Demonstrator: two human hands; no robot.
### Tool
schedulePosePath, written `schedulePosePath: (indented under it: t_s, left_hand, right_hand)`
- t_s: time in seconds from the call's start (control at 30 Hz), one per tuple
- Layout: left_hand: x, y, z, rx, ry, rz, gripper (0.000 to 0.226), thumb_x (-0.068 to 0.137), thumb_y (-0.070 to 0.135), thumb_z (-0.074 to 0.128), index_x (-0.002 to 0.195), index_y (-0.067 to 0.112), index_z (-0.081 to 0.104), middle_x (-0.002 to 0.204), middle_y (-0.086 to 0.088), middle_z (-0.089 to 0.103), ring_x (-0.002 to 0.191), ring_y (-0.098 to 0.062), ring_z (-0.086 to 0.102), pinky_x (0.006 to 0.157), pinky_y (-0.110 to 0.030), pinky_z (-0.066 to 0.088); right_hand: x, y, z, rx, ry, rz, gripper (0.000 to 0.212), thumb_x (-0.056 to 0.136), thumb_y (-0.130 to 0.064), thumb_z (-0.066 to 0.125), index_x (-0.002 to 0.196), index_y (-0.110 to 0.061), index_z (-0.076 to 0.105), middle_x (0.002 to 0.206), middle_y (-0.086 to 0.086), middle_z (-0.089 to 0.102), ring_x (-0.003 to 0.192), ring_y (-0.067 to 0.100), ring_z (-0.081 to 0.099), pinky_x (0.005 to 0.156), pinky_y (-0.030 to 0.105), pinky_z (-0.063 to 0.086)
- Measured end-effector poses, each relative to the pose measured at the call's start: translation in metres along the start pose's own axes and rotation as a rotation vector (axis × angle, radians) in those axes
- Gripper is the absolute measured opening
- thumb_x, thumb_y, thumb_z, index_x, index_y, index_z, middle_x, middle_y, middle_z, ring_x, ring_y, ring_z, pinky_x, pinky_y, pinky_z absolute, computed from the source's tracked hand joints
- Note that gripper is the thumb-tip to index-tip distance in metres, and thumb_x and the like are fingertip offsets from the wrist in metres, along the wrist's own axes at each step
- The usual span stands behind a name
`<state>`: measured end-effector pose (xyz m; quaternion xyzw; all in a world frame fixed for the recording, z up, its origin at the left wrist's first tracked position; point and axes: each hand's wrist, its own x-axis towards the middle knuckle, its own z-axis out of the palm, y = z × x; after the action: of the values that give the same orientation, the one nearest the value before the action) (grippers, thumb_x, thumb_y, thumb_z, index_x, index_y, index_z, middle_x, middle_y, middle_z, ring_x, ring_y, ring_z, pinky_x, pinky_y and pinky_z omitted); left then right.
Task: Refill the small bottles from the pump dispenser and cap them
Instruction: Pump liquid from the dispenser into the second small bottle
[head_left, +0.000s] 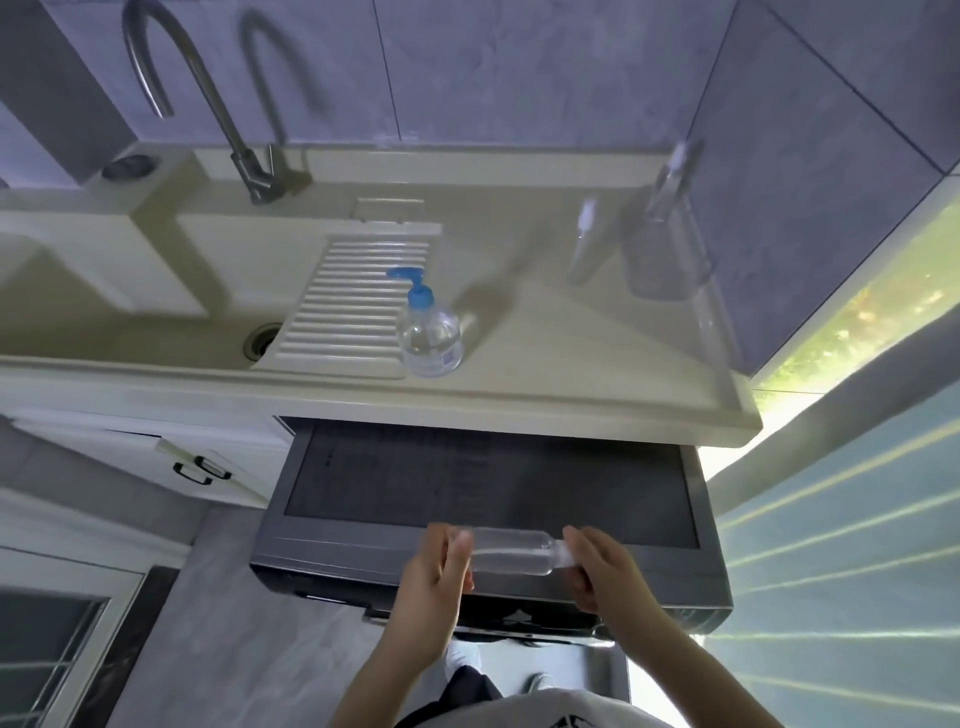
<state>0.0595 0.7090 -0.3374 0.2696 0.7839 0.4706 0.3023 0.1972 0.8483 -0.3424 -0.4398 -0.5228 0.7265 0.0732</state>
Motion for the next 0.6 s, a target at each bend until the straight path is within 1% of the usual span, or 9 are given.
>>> schedulePosePath:
  t_s: [0.1, 0.2, 0.27, 0.3, 0.33, 0.4, 0.5, 0.53, 0.6]
  left_hand:
    - [0.003, 0.003, 0.0, -0.019, -0.013, -0.053, 0.044, 0.095, 0.044, 0.033, 0.07, 0.012, 0.048, 0.055, 0.004, 0.05, 0.051, -0.002, 0.049, 0.06, -0.016, 0.042]
    - [0.001, -0.001, 0.003, -0.117, -0.046, -0.176, 0.057, 0.09, 0.054, 0.025, 0.054, 0.013, 0.042, 0.044, 0.005, 0.042, 0.044, -0.008, 0.041, 0.055, -0.023, 0.036]
    - [-0.002, -0.006, 0.002, -0.237, -0.06, -0.249, 0.057, 0.087, 0.056, 0.027, 0.049, 0.015, 0.038, 0.043, 0.005, 0.035, 0.041, -0.01, 0.033, 0.049, -0.022, 0.03]
    - [-0.003, -0.008, 0.0, -0.276, -0.058, -0.273, 0.054, 0.085, 0.056, 0.029, 0.05, 0.015, 0.037, 0.044, 0.005, 0.032, 0.041, -0.01, 0.03, 0.047, -0.021, 0.028]
    - [-0.005, -0.011, -0.002, -0.288, -0.054, -0.285, 0.053, 0.085, 0.056, 0.03, 0.054, 0.014, 0.036, 0.045, 0.004, 0.031, 0.042, -0.011, 0.028, 0.047, -0.021, 0.027]
    - [-0.009, -0.015, -0.004, -0.248, -0.032, -0.271, 0.052, 0.086, 0.057, 0.032, 0.058, 0.014, 0.036, 0.048, 0.005, 0.031, 0.045, -0.01, 0.028, 0.05, -0.023, 0.027]
    - [-0.014, -0.017, -0.006, -0.2, -0.025, -0.236, 0.057, 0.086, 0.066, 0.033, 0.061, 0.015, 0.036, 0.05, 0.007, 0.031, 0.048, -0.009, 0.028, 0.053, -0.024, 0.028]
    - [-0.016, -0.015, -0.006, -0.199, -0.029, -0.225, 0.056, 0.084, 0.067, 0.035, 0.06, 0.016, 0.035, 0.05, 0.007, 0.03, 0.048, -0.009, 0.028, 0.053, -0.023, 0.028]
    - [-0.018, -0.012, -0.005, -0.201, -0.026, -0.201, 0.054, 0.077, 0.069, 0.036, 0.058, 0.018, 0.032, 0.05, 0.006, 0.029, 0.048, -0.009, 0.026, 0.051, -0.021, 0.027]
  right_hand:
    - [-0.005, 0.007, -0.001, -0.02, -0.011, -0.083, 0.025, 0.099, -0.009, 0.045, 0.075, -0.005, 0.044, 0.052, -0.003, 0.038, 0.042, 0.007, 0.031, 0.04, 0.016, 0.026]
    - [-0.005, 0.007, -0.003, -0.236, -0.01, -0.306, 0.018, 0.095, -0.006, 0.053, 0.077, -0.006, 0.051, 0.056, -0.001, 0.045, 0.048, 0.006, 0.039, 0.044, 0.015, 0.033]
    - [-0.005, 0.004, -0.003, -0.378, -0.054, -0.439, 0.012, 0.089, -0.024, 0.062, 0.084, -0.013, 0.058, 0.071, 0.001, 0.057, 0.058, 0.006, 0.049, 0.054, 0.017, 0.041]
    - [-0.004, 0.003, -0.005, -0.407, -0.078, -0.454, 0.019, 0.083, -0.036, 0.062, 0.087, -0.017, 0.06, 0.08, -0.003, 0.061, 0.065, 0.006, 0.054, 0.059, 0.016, 0.044]
    - [-0.003, 0.002, -0.007, -0.419, -0.1, -0.45, 0.025, 0.077, -0.042, 0.061, 0.09, -0.02, 0.062, 0.086, -0.006, 0.063, 0.073, 0.004, 0.059, 0.064, 0.015, 0.046]
    - [-0.002, 0.002, -0.011, -0.433, -0.134, -0.456, 0.028, 0.072, -0.04, 0.062, 0.094, -0.023, 0.064, 0.097, -0.009, 0.062, 0.091, 0.004, 0.062, 0.075, 0.015, 0.049]
    - [-0.005, 0.004, -0.015, -0.406, -0.194, -0.379, 0.045, 0.071, -0.043, 0.065, 0.114, -0.03, 0.056, 0.114, -0.022, 0.059, 0.109, 0.003, 0.06, 0.091, 0.023, 0.048]
    - [-0.006, 0.004, -0.016, -0.415, -0.225, -0.35, 0.047, 0.075, -0.045, 0.065, 0.119, -0.033, 0.052, 0.116, -0.023, 0.058, 0.111, 0.002, 0.059, 0.093, 0.025, 0.048]
    - [-0.008, 0.003, -0.018, -0.457, -0.293, -0.268, 0.034, 0.091, -0.039, 0.057, 0.124, -0.035, 0.049, 0.116, -0.016, 0.06, 0.106, 0.001, 0.06, 0.089, 0.027, 0.051]
